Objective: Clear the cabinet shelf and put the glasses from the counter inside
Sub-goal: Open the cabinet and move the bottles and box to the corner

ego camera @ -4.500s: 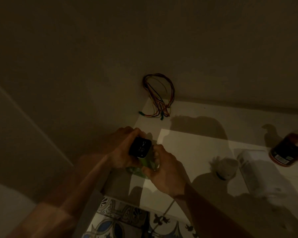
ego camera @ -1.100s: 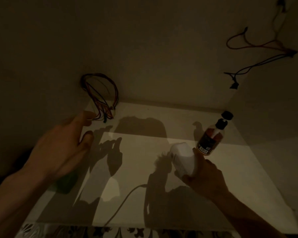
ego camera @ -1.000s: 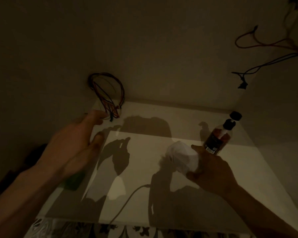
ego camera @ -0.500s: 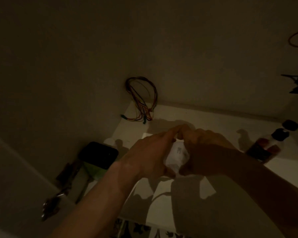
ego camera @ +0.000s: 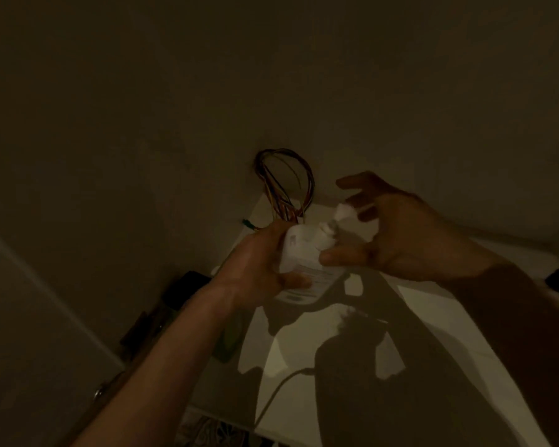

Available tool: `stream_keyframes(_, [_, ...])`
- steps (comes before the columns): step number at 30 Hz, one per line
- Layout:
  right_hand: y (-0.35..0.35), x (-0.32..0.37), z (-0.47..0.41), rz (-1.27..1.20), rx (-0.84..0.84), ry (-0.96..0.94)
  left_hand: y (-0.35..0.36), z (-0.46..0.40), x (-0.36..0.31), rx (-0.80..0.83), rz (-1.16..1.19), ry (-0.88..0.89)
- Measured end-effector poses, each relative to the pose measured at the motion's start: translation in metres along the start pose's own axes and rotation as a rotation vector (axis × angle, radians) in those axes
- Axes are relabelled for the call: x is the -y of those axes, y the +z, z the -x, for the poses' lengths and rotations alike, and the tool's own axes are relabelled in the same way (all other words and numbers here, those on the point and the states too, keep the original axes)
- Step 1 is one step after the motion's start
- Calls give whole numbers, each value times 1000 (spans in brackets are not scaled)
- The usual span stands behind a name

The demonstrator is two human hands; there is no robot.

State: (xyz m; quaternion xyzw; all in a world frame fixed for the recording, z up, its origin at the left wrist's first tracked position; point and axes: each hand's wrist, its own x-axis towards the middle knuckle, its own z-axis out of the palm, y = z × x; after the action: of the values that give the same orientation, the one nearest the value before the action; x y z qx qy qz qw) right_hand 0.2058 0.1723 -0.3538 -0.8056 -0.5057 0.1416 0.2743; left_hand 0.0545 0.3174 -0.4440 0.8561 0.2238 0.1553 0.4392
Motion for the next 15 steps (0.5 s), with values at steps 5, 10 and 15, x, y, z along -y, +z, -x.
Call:
stream_keyframes(5, [53, -15, -15, -468, 163, 92, -17, 0, 14, -82, 203, -42])
stream_keyframes(10, [85, -13, -38, -591, 38, 36, -29, -5, 25, -135, 218, -37])
stream_keyframes(15, [114, -6, -56, -624, -14, 76, -45, -10, 38, -192, 126, -109])
